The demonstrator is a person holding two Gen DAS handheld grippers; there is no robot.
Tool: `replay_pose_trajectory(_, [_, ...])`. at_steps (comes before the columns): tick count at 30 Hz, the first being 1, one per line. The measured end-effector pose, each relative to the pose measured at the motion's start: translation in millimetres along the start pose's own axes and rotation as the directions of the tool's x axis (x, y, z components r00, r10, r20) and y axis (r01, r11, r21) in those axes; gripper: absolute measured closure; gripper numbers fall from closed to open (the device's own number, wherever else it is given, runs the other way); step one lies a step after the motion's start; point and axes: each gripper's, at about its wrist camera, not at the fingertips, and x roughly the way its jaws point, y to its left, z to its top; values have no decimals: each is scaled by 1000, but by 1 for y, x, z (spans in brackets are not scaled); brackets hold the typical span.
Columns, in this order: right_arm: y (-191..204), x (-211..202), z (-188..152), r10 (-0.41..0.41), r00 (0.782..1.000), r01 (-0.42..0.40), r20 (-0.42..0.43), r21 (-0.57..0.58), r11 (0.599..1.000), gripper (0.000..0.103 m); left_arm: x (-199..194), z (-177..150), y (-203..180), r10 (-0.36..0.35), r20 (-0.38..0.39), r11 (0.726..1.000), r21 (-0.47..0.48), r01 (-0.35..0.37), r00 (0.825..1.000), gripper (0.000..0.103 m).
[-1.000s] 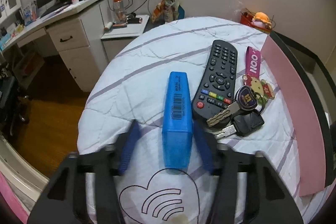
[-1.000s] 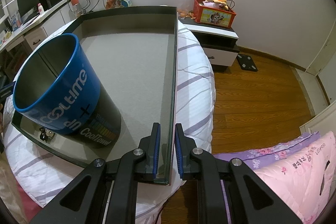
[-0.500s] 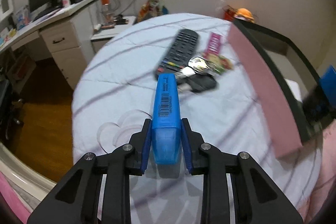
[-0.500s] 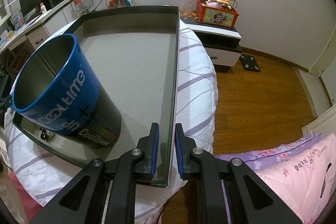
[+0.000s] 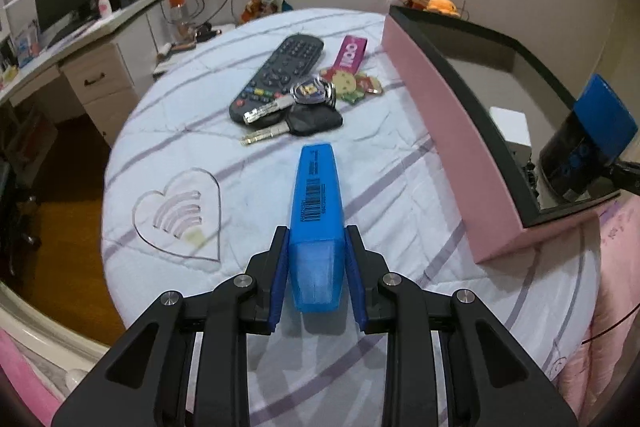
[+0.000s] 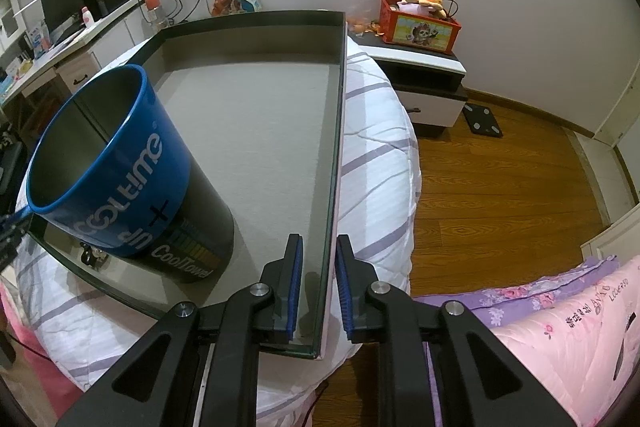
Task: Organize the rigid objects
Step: 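Carry the highlighter into the tray and open the left gripper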
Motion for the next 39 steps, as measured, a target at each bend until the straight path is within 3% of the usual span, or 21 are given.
replay_pose_trajectory(6, [-1,0,-1,7,1000,-7,1,0,1000,85,12,13,0,7,-2,1000,-15,-7,1000,69])
replay_pose_trajectory(10, [-1,0,-1,13,1000,-13,0,2,1000,85,19,15,-3,10,-1,1000,4,-10,1000,77])
replay_pose_trajectory(19, [-1,1,0,15,1000,-15,0,3,1000,84,-19,20,-1,3,93,1000,-17,-1,996,77])
replay_pose_trajectory(30, [-1,1,0,17,1000,-17,1,4,1000,84,-62,60,-52,-84,202,993,99,65,976,77])
replay_pose_trajectory(39, [-1,0,1,22,1000,-22,1,-3,1000,84,-36,88,-102,-152,160,980,156,128,975,77])
